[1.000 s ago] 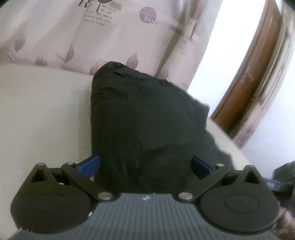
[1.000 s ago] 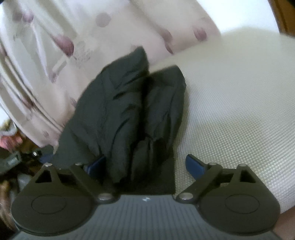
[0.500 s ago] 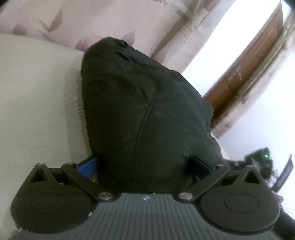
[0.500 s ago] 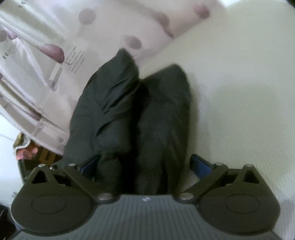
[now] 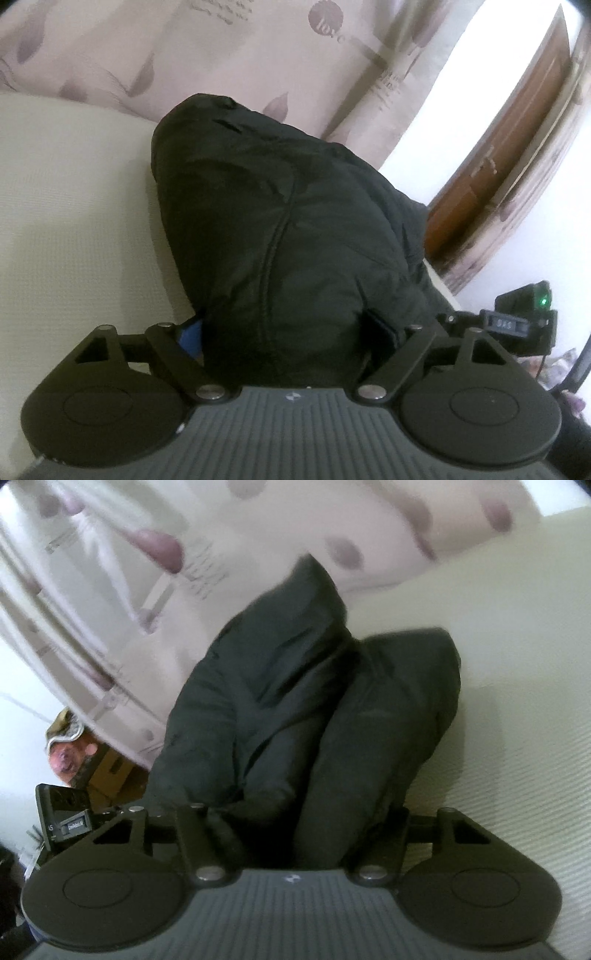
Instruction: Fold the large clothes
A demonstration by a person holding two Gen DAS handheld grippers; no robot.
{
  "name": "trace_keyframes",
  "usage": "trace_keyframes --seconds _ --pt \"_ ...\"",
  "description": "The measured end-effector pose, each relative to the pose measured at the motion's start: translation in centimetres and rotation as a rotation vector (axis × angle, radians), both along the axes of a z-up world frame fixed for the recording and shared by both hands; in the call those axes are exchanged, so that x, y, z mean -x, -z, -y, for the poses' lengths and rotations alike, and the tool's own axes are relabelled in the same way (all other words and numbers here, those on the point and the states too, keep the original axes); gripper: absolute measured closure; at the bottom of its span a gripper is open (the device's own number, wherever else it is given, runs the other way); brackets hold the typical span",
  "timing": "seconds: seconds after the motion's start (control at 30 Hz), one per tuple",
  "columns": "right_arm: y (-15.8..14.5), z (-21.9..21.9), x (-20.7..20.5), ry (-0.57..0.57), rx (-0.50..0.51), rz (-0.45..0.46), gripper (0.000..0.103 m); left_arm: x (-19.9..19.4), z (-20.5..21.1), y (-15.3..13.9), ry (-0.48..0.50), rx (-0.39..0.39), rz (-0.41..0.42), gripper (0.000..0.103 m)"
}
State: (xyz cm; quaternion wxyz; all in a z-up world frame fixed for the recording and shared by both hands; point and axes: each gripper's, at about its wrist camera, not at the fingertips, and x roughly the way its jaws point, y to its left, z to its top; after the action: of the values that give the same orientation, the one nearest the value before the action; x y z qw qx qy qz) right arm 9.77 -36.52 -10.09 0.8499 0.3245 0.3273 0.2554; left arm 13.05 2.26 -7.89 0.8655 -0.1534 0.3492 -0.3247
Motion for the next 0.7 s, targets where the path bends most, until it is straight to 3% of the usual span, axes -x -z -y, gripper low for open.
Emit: trace_keyframes --seconds 0.23,0.3,0.37,0.4,0.53,0.6,0.7 --pt "-0.4 -3.6 3.4 -0.052 -0.035 0.040 0.044 4.1 -3.3 -0.1 -0.072 -0.048 0.028 0.018" --pt "-0.1 -4.3 3.8 -0.055 -0.028 0.038 0.043 5.1 -3.0 0.1 -0.113 -0.089 0.067 0.011" --pt "0.4 -4.3 4.0 -0.035 -0.043 0.018 0.033 5.7 -2.1 -0.3 -0.144 -0.142 0.135 0.007" --pt "0.4 -4.4 4.1 -0.013 -0.024 0.007 0.025 6.0 -1.5 -0.7 -0.169 -0.183 0.168 0.000" --pt "-2.0 -5.1 5.7 0.071 0.164 0.073 0.021 8.4 1.3 -2.4 -0.244 -0.346 0.311 0.000" --pt "-3.8 -5.5 7.6 0.135 0.254 0.138 0.016 9.3 2.3 -2.9 -0.275 -0.396 0.340 0.000" --pt "-5.8 -6.2 11.0 0.224 0.360 0.242 0.004 10.4 2.8 -3.9 -0.311 -0.404 0.363 0.000"
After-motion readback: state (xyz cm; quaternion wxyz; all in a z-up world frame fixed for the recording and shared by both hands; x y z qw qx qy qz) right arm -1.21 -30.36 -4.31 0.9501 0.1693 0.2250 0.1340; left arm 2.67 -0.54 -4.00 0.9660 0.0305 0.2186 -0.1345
